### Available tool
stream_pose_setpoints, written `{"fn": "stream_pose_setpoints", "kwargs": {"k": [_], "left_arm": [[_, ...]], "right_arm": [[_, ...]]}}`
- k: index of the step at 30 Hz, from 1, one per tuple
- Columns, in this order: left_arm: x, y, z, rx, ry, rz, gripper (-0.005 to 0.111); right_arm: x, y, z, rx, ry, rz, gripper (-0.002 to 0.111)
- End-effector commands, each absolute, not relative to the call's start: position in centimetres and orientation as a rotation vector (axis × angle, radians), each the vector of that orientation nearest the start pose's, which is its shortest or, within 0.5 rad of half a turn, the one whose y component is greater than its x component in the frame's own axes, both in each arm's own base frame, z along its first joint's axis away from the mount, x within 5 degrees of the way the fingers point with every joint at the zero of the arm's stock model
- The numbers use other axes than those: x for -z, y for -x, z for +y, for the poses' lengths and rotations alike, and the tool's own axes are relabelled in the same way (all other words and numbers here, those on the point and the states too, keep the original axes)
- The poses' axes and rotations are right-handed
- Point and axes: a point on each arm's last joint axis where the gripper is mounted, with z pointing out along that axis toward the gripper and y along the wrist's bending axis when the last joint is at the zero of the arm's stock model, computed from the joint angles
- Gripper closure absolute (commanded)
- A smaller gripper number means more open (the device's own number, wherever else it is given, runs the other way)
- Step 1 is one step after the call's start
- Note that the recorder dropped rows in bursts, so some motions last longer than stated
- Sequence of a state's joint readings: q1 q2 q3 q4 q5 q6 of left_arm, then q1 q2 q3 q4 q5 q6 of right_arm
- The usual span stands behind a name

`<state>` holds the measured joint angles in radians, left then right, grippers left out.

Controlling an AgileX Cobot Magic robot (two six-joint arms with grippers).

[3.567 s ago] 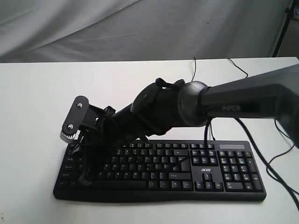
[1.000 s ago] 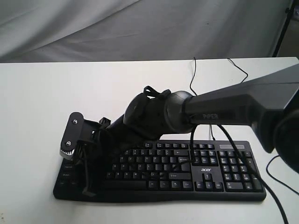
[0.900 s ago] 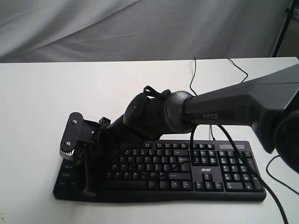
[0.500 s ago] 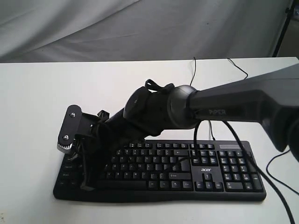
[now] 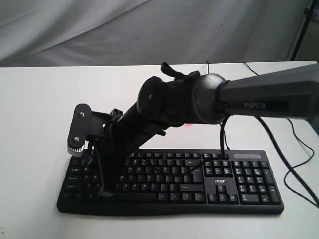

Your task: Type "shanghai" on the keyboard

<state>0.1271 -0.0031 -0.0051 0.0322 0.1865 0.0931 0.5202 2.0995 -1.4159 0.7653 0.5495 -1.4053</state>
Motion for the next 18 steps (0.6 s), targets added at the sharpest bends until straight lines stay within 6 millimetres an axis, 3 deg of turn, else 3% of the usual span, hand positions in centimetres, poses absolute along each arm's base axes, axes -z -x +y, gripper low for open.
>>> {"fn": "stream_pose_setpoints", "kwargs": {"k": [1, 9, 18], "left_arm": [[-19.6, -5.6, 0.7, -0.19, 0.006, 1.671, 0.106], [-19.6, -5.6, 0.7, -0.19, 0.006, 1.671, 0.106], [-19.6, -5.6, 0.7, -0.19, 0.006, 1.671, 0.106]], "right_arm": [[-16.1, -36.9, 22.5, -0.47, 1.583, 2.039, 0.108], [-15.4, -37.1, 20.0, -0.493, 1.544, 2.119, 0.108], [-14.9, -35.7, 17.4, -0.424, 1.514, 2.117, 0.108]]}}
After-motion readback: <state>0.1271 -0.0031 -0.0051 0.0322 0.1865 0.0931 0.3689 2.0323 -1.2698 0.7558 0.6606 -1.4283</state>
